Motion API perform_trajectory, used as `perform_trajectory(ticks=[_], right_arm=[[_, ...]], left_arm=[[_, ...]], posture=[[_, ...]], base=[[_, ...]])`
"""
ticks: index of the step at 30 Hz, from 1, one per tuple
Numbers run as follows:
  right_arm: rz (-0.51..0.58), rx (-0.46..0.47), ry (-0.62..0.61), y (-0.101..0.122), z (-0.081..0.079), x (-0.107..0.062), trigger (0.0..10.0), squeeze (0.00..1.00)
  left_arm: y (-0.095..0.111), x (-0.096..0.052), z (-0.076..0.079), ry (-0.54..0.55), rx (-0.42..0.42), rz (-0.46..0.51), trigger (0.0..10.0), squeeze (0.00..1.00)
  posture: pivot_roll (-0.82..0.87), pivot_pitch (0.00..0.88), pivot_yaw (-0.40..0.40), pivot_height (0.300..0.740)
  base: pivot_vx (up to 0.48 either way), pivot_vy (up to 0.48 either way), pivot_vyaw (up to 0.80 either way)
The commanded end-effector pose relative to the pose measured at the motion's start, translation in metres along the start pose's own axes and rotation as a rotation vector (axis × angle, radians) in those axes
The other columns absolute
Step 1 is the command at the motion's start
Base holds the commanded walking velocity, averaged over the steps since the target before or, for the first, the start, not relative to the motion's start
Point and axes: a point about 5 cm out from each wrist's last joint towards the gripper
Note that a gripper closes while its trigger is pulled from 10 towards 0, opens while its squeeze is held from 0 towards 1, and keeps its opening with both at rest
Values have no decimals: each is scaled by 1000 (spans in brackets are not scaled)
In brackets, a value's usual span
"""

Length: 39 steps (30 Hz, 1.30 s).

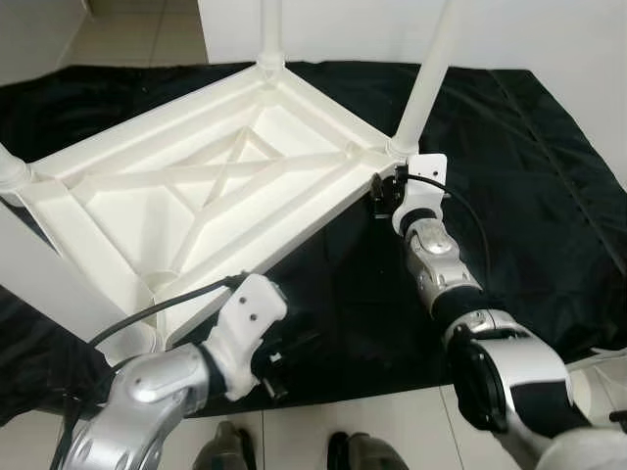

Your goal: Building children table

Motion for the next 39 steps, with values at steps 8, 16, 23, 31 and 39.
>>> perform_trajectory(ticks=[8, 16, 23, 31, 39], right_arm=[[65, 26, 112, -9, 4, -15, 10000, 0], [65, 29, 127, -9, 10, -16, 10000, 0], [59, 53, 158, -8, 0, -11, 10000, 0], [48, 68, 199, -12, -18, -11, 10000, 0], [47, 92, 197, -15, -23, -12, 10000, 0]], left_arm=[[-3, -35, 7, -35, 35, -89, 10000, 0], [-13, -92, 8, -51, -47, -278, 10000, 0], [-18, -139, -7, 99, -34, -466, 10000, 0], [-11, -194, -44, 322, 58, -704, 10000, 0], [-6, -227, -91, 641, 149, -704, 10000, 0]], posture=[[101, 104, -52, 740], [179, 97, -80, 740], [204, 96, -77, 740], [267, 77, -83, 740], [275, 60, -58, 740]], base=[[0, 0, 0], [0, 0, 0], [0, 0, 0], [0, 0, 0], [0, 0, 0]])
Point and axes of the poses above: a point about 5 cm out from each wrist's last joint towards the gripper, its own x axis pointing out of the wrist towards the gripper, its own y axis along the axis of the wrist's last joint, z = x × y, and after that the axes turned 8 degrees about x, right-handed
